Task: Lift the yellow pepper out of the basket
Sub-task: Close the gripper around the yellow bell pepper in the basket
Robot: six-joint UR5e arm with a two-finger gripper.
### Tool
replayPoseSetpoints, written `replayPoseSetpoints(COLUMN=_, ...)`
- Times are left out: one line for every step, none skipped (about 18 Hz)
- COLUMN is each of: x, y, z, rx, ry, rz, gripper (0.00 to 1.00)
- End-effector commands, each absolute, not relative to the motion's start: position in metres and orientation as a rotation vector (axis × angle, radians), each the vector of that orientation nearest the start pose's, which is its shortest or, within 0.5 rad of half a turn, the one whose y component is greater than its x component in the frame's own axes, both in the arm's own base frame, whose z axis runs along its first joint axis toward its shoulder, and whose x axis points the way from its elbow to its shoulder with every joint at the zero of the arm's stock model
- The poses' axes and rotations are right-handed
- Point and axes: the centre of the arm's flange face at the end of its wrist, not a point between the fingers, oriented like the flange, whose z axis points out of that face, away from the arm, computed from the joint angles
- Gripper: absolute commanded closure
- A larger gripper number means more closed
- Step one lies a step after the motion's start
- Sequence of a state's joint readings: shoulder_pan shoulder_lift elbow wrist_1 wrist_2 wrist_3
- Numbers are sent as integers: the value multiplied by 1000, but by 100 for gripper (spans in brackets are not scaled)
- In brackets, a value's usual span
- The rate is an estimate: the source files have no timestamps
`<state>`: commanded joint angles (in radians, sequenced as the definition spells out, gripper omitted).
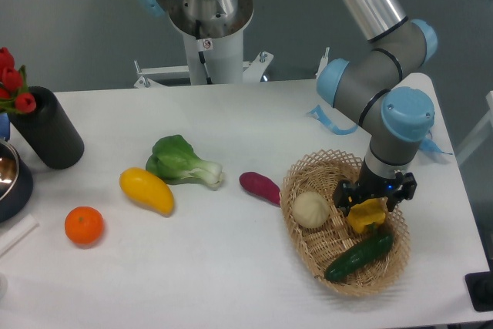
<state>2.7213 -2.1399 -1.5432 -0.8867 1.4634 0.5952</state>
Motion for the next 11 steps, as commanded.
replayPoseSetpoints(x=-560, y=409, z=233, rx=-2856, ry=-800, rz=61, gripper=0)
replayPoseSetpoints(x=-560, y=409, z=232, rx=-2856, ry=-800, rz=61, gripper=0)
replayPoseSetpoints(x=-562, y=409, z=232, rx=-2856, ry=-802, rz=65, gripper=0)
replayPoseSetpoints(x=-562, y=410, z=230, rx=-2858, ry=-801, rz=64, gripper=1)
replayPoseSetpoints(x=-563, y=409, z=230, rx=-2863, ry=-805, rz=69, gripper=3)
replayPoseSetpoints(x=-564, y=410, z=229, rx=-2865, ry=-804, rz=73, gripper=4)
replayPoseSetpoints(x=-565, y=410, z=230, rx=-2864, ry=-803, rz=75, gripper=8)
replayPoseSetpoints(x=-565, y=410, z=229, rx=-2865, ry=-804, rz=77, gripper=10)
replayPoseSetpoints(x=-565, y=410, z=230, rx=-2864, ry=-803, rz=78, gripper=12)
replayPoseSetpoints(x=-565, y=409, z=230, rx=-2864, ry=-806, rz=77, gripper=15)
replayPoseSetpoints(x=-565, y=410, z=230, rx=-2865, ry=-804, rz=77, gripper=18)
